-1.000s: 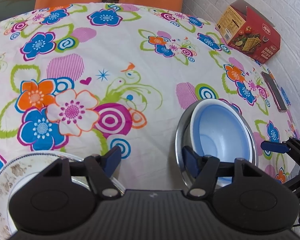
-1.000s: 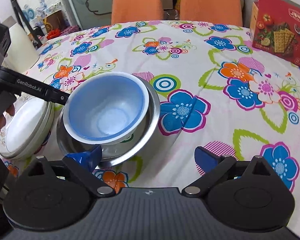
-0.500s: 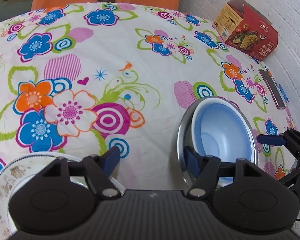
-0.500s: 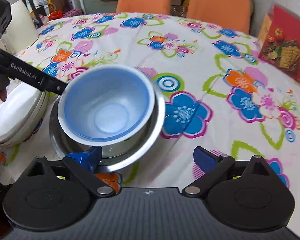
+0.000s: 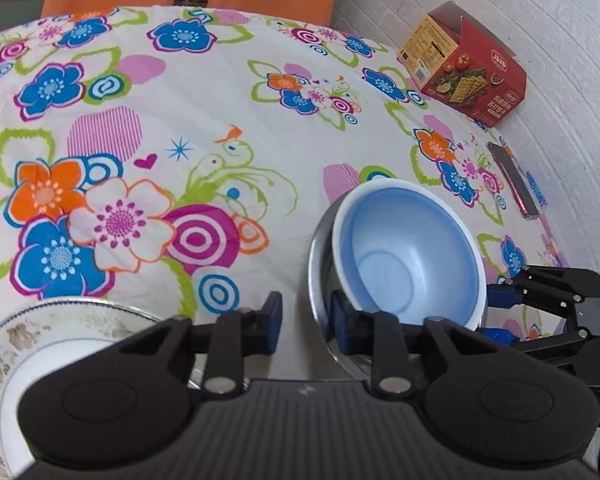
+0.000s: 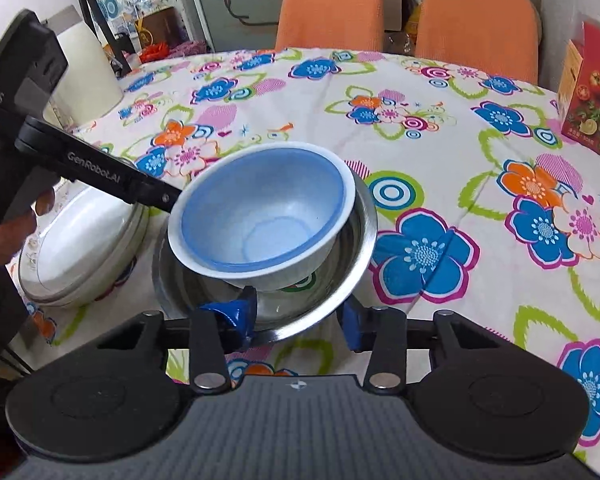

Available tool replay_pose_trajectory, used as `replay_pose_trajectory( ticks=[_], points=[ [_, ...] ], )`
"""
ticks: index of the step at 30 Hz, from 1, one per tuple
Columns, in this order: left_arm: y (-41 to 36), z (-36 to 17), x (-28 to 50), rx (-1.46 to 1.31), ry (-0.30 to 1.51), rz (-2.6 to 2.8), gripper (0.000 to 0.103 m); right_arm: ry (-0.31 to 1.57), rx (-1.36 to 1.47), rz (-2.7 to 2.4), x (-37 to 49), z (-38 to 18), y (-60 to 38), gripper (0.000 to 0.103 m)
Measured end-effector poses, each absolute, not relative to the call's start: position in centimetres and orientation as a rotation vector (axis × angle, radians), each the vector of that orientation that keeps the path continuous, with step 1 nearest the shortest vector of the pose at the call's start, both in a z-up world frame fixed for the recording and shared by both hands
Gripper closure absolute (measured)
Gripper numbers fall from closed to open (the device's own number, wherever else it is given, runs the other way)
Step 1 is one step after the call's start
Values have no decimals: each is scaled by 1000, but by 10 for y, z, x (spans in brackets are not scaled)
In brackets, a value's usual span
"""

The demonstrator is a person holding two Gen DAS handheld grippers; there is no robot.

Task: Organize plates and bowls
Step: 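Close the left tool on the steel bowl rim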

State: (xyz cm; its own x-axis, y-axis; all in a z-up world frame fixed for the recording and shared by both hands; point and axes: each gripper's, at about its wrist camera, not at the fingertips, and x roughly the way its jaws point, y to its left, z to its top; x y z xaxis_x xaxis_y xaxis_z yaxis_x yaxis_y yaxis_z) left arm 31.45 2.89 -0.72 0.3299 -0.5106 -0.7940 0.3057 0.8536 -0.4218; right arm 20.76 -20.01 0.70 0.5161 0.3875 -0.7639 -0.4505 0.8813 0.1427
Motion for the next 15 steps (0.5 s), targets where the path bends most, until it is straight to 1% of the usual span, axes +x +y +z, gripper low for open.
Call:
replay_pose_trajectory(
  ticks=[1,4,6,7,8,11,15],
  points=[
    [30,-9,315,-232,1121,-547,83,894,-76,504,207,7,-200,77],
    [29,-9,317,-239,1121,-553,83,900,-51,502,209,6,-203,77],
    [26,-7,317,-224,1114,-560,90,905,-30,499,210,4,-204,77],
    [24,-6,316,-222,1111,-567,99,906,-14,500,210,3,-204,77],
    [22,-4,316,-221,1106,-577,103,908,1,503,211,2,-205,77],
    [18,-2,315,-191,1092,-562,103,908,33,502,211,0,-205,77],
    [23,1,317,-219,1095,-563,103,890,57,509,208,6,-206,77]
  ],
)
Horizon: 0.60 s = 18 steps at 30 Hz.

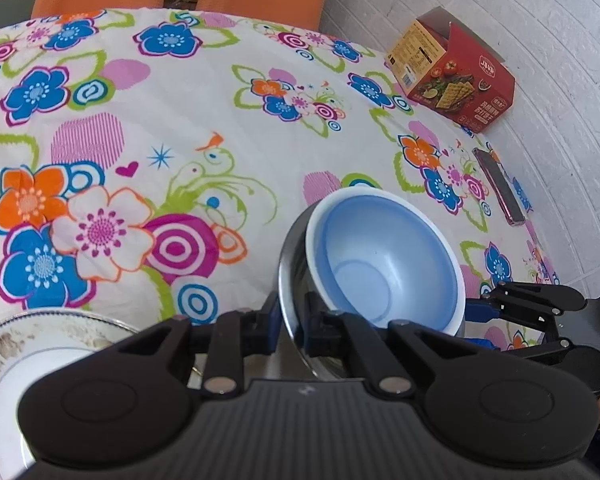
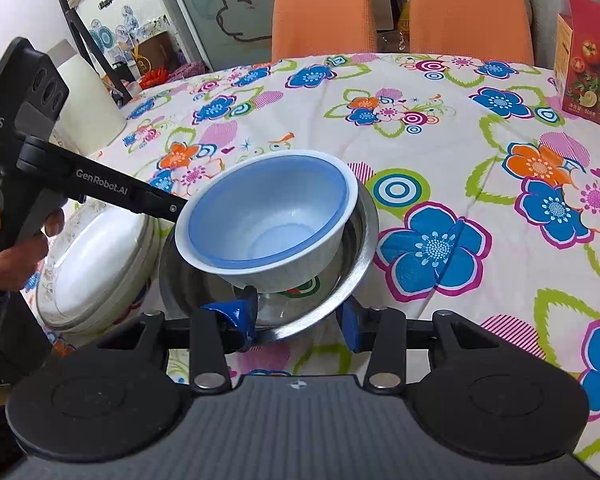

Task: Organize plates and bowls
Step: 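Close the left tool on the steel bowl rim, then carry the nested bowls with the left tool onto the plate stack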

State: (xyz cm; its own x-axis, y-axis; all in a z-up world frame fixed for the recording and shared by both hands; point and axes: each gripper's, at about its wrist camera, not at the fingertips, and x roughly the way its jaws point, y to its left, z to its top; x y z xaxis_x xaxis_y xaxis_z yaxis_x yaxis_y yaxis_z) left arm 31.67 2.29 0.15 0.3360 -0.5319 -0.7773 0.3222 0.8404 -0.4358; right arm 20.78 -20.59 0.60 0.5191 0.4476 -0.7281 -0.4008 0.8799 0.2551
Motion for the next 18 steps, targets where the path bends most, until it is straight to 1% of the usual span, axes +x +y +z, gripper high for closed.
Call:
replay_pose_trajectory(
  ticks=[6,10,14,18],
  points=[
    [36,32,305,-207,1024,-538,103,824,31,524,202,30,-191,76],
    [68,50,287,-201,997,-485,103,788,8,587,193,41,-164,75],
    [107,58,261,-167,981,-389,103,776,-1,687,188,39,-124,74],
    [147,51,234,-158,994,-308,103,805,25,777,183,22,-87,74]
  ],
)
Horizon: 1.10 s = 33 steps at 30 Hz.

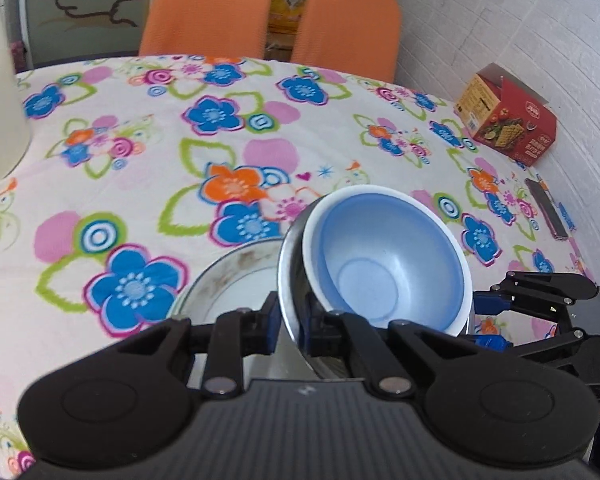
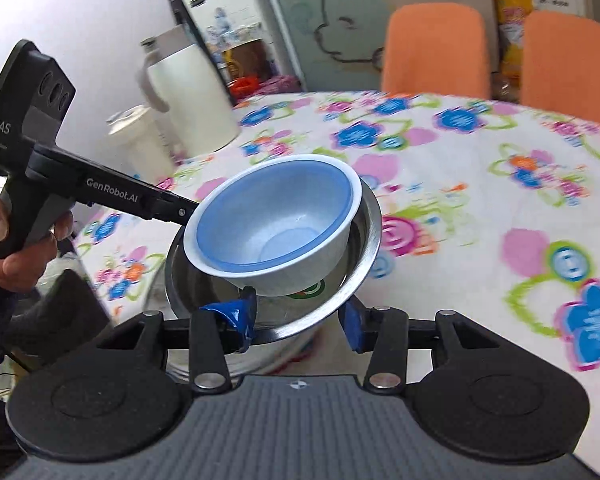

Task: Organize plates and bowls
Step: 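Carry the nested bowls with the left tool onto the plate stack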

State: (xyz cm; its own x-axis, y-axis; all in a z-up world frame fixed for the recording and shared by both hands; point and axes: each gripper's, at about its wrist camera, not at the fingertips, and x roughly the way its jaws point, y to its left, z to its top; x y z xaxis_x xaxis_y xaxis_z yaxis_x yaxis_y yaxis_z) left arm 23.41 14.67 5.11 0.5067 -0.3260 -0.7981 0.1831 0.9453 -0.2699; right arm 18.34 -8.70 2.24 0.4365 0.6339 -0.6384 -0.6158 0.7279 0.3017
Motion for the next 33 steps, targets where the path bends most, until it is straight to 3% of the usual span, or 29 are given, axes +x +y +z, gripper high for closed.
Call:
replay_pose_trajectory(
  ticks=[12,15,20,33],
  points=[
    [190,21,211,-199,983,-274,103,841,-34,782,168,5,-40,70],
    [193,21,209,-212,964,-269,89,841,-29,759,168,4,-39,68],
    [203,25,204,-288,903,-290,34,829,-23,702,167,5,-40,65],
    [225,27,197,-335,850,-165,34,821,-31,710,159,18,-35,59]
  ],
)
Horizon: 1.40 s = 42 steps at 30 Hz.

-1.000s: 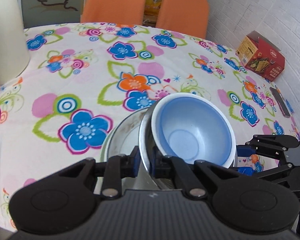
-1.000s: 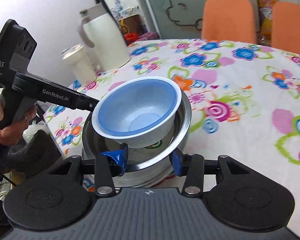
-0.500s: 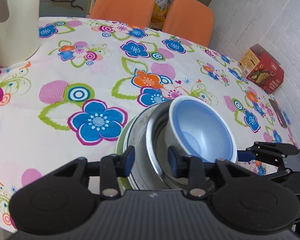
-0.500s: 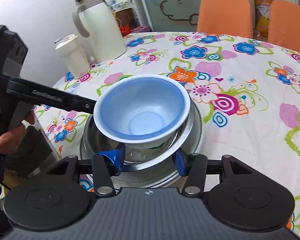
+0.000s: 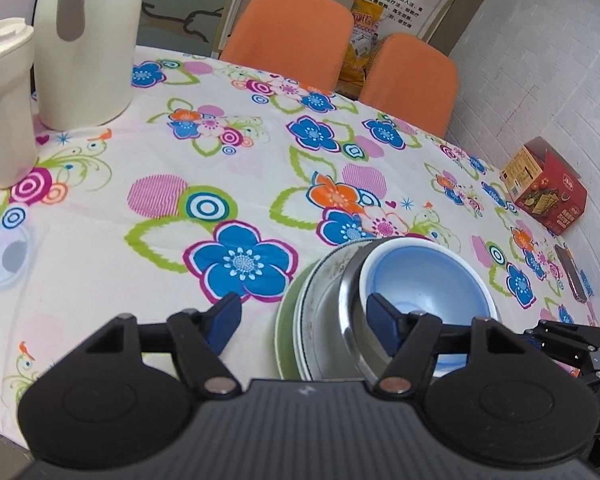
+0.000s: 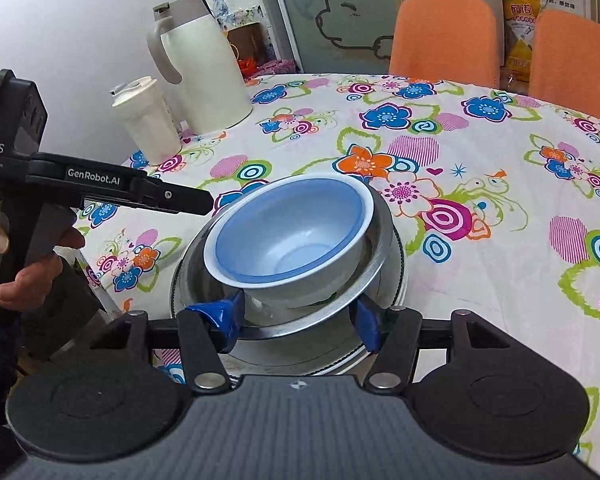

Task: Organize plates and bowls
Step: 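Carry the nested bowls with the left tool onto the plate stack, then open the left tool and pull it back from the bowls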

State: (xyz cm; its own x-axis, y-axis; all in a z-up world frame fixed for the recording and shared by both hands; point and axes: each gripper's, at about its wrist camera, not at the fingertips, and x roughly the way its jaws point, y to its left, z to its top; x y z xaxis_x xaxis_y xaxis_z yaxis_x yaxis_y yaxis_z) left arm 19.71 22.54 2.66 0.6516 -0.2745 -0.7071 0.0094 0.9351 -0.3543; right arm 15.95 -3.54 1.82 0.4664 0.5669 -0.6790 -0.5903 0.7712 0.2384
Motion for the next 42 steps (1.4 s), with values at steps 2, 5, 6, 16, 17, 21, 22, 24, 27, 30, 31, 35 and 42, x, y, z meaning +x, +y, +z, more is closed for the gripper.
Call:
replay_pose_trajectory(
  ticks=[2,5,6,16,17,21,22,24,27,30,31,35,42],
  points=[
    [226,28,197,-351,843,-166,34,814,-28,715,157,18,-36,59],
    [224,29,196,-349,834,-174,34,839,-35,729,153,16,-37,58],
    [222,30,196,-347,832,-174,34,821,-17,721,151,17,-39,58],
    [213,38,195,-359,803,-180,34,670,160,632,146,31,-68,54],
    [213,39,194,-363,802,-179,34,646,159,622,144,34,-71,54],
    [208,44,191,-379,779,-175,34,595,107,554,140,41,-74,53],
    [205,46,190,-384,768,-169,34,580,101,534,141,42,-74,52],
    [198,52,188,-404,732,-155,34,522,101,461,142,44,-74,52],
    [182,60,185,-407,677,-124,33,462,145,381,149,45,-72,52],
    [163,65,180,-380,618,-62,33,479,203,279,160,41,-71,51],
    [158,65,178,-372,603,-41,33,506,212,224,161,39,-71,51],
    [139,59,161,-285,573,24,31,571,144,131,151,27,-69,51],
    [126,46,124,-249,598,44,31,555,155,132,114,20,-76,51]
  ],
)
